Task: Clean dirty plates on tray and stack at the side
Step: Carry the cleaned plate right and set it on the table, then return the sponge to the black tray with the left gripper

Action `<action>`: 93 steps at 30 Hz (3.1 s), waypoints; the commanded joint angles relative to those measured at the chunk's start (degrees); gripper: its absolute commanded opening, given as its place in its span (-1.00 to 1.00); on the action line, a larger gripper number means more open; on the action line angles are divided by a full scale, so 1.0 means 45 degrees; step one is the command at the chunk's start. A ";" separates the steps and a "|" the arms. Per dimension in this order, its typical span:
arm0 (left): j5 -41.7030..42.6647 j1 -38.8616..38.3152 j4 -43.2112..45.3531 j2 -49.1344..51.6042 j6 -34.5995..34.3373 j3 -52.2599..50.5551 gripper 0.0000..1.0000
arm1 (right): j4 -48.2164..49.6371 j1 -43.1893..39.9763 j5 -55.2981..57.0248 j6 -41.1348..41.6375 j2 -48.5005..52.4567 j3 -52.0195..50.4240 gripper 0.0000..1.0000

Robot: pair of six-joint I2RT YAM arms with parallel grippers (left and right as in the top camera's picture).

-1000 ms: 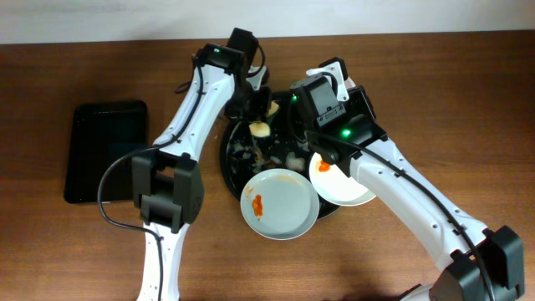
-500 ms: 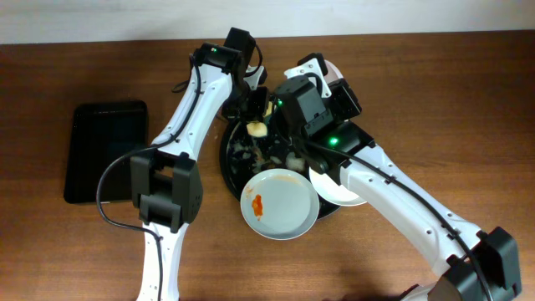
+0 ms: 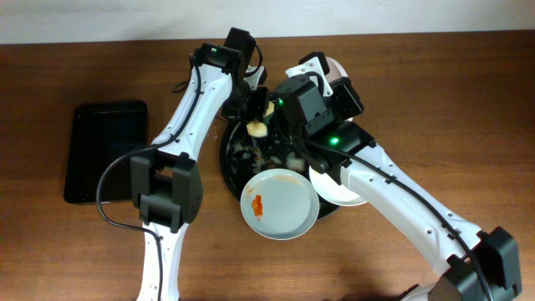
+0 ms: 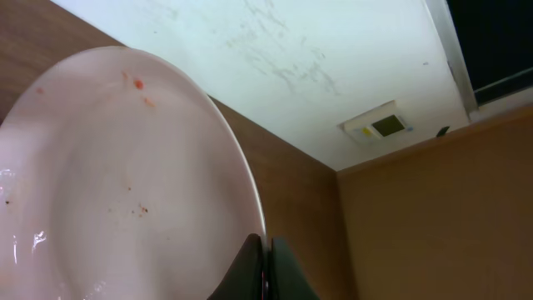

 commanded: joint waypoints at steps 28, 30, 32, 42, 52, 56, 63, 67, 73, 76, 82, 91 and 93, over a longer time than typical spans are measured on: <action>-0.0029 0.0005 -0.0126 -0.0073 0.0214 -0.0063 -1.00 | -0.4818 -1.3250 -1.3376 0.7757 -0.0209 0.1549 -0.92; -0.0029 0.0005 -0.0165 -0.0073 0.0209 -0.0058 -0.99 | -0.4682 -1.3969 -1.3372 0.7810 0.0126 0.1540 -0.91; -0.0024 0.0005 -0.0204 -0.0073 0.0209 -0.0058 -0.99 | -0.4449 -1.4649 -1.3328 0.8131 0.0651 0.1535 -0.91; 0.0544 -0.0005 -0.0189 -0.0073 0.0364 -0.0063 -0.99 | -0.1812 -1.6504 -1.3236 0.8131 0.3385 0.1535 -0.90; 0.0534 -0.0029 -0.0151 -0.0078 0.0816 -0.0058 -0.99 | -0.1520 -1.6806 -1.3357 0.7970 0.3793 0.1530 0.25; 0.0534 -0.0029 -0.0209 -0.0330 0.1175 -0.0058 -0.99 | -0.1724 -1.6796 -1.6038 0.7932 0.2803 0.1554 0.25; 0.0384 0.0219 -0.0505 -0.1894 0.1214 -0.0058 -1.00 | -0.3526 -1.5980 -2.0924 0.7587 -0.0743 0.1554 0.33; -0.0194 0.1341 -0.1637 -0.2681 0.1282 -0.0058 -1.00 | -0.5421 -1.4362 -2.0944 0.6902 -0.2705 0.1554 0.35; -0.2424 0.4031 -0.3249 -0.3254 0.1690 -0.0058 -0.99 | -0.7427 -1.1346 -2.0021 0.6484 -0.3891 0.1554 0.40; -0.3604 0.5357 -0.3526 -0.3225 0.1676 -0.0214 -0.99 | -0.7839 -1.0331 -1.9380 0.6489 -0.3803 0.1549 0.40; -0.4473 0.7805 -0.1511 -0.3211 0.1593 -0.2331 -0.99 | -0.7849 -0.9394 -1.9215 0.6494 -0.3716 0.1549 0.40; -0.5421 0.8738 0.3201 -0.3206 0.1297 -0.7563 -0.98 | -0.7878 -0.9355 -1.9220 0.6513 -0.3716 0.1549 0.40; -0.5421 0.8743 0.3866 -0.3201 0.1311 -0.7975 -0.85 | -0.7883 -0.9355 -1.9220 0.6601 -0.3716 0.1549 0.40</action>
